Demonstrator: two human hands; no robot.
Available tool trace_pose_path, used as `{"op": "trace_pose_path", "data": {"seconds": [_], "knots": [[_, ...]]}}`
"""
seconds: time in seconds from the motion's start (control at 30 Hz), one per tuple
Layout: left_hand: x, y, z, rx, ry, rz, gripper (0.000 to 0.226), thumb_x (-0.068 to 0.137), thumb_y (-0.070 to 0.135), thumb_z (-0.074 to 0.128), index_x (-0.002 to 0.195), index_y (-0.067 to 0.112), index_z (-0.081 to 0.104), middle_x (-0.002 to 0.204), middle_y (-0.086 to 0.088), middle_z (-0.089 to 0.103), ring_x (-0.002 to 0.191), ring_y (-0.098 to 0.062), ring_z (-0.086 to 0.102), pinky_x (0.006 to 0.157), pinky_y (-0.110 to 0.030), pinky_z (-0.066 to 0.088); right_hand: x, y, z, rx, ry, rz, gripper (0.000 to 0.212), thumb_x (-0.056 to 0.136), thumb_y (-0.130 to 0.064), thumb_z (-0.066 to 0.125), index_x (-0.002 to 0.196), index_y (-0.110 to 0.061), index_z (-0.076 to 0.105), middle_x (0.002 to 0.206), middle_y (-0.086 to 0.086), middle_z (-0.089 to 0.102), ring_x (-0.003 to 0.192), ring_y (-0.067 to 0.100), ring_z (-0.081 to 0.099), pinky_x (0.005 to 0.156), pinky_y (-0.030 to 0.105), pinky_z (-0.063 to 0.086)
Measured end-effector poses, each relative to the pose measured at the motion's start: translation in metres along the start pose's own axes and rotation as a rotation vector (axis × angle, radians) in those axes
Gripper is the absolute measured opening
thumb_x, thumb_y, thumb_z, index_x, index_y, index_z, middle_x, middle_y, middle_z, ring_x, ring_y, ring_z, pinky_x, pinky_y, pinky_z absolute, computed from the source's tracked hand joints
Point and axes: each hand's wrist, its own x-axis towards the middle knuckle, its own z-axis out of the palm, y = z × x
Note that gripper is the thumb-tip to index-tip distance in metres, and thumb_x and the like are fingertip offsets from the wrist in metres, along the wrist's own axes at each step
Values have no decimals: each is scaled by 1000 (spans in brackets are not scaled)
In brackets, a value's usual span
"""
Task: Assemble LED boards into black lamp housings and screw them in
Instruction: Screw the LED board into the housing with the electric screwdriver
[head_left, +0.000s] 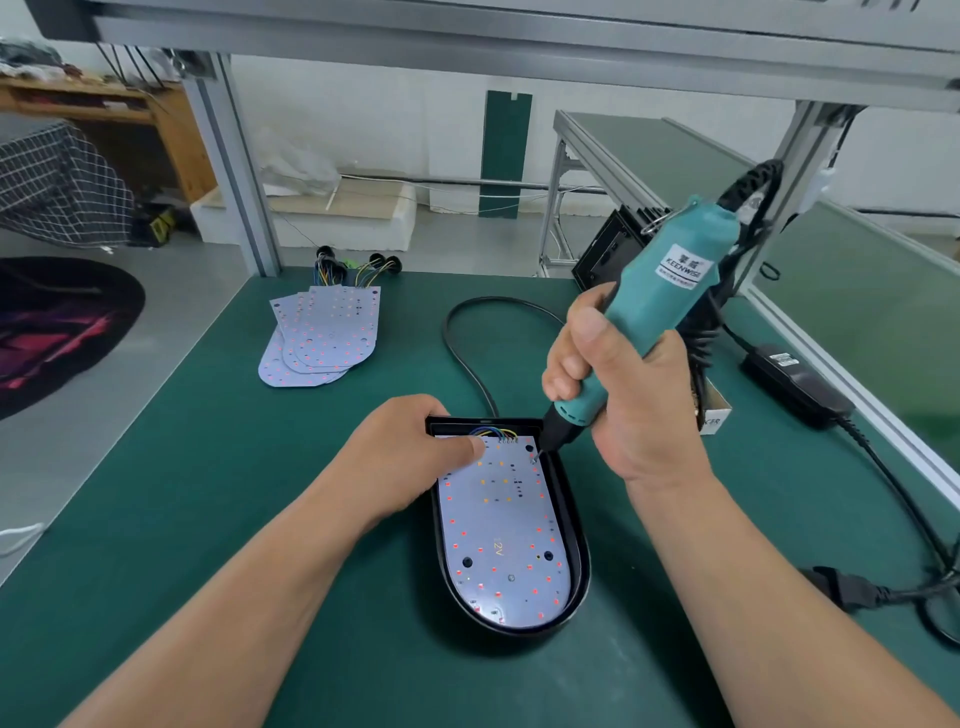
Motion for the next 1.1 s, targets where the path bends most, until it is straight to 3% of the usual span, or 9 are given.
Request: {"op": "trace_pose_path", "data": {"seconds": [0.57, 0.8, 0.9, 1.0, 1.1], "knots": [[-1, 3, 0, -4, -16, -1, 40, 65, 55, 77, 72, 23, 55, 53, 14, 49, 48, -11, 42, 57, -30, 33, 5, 4, 8, -88, -91, 22, 22, 95, -16, 70, 81, -19, 54, 61, 4, 42, 48, 24, 40, 55, 33, 41], [0, 2, -1, 16, -10, -16, 45, 63, 59, 77, 75, 20, 58, 57, 12, 52, 53, -12, 46, 61, -31, 36, 5, -4, -2, 0, -86, 32, 12, 93, -19, 70, 88, -16, 60, 65, 6, 46, 52, 23, 46, 59, 34, 45], [-2, 3, -3, 34, -22, -31, 47, 61, 63, 75, 76, 21, 60, 60, 11, 56, 54, -12, 48, 61, -32, 38, 6, -11, -2, 111, -3, -37, 13, 95, -25, 74, 93, -20, 62, 68, 4, 46, 56, 22, 47, 61, 33, 45], [-6, 5, -5, 118, -16, -6, 52, 66, 76, 68, 82, 27, 65, 69, 13, 66, 60, -8, 56, 63, -31, 43, 6, -13, -3, 225, 68, -80, 24, 94, -36, 76, 96, -19, 59, 70, 0, 46, 59, 18, 47, 62, 32, 46], [-9, 7, -8, 145, 80, -19, 59, 82, 89, 45, 97, 36, 66, 86, 15, 69, 81, 0, 62, 70, -28, 44, 2, -8, -6, 349, 152, -30, 26, 92, -42, 76, 95, -20, 62, 70, -3, 45, 59, 13, 46, 62, 28, 46]]}}
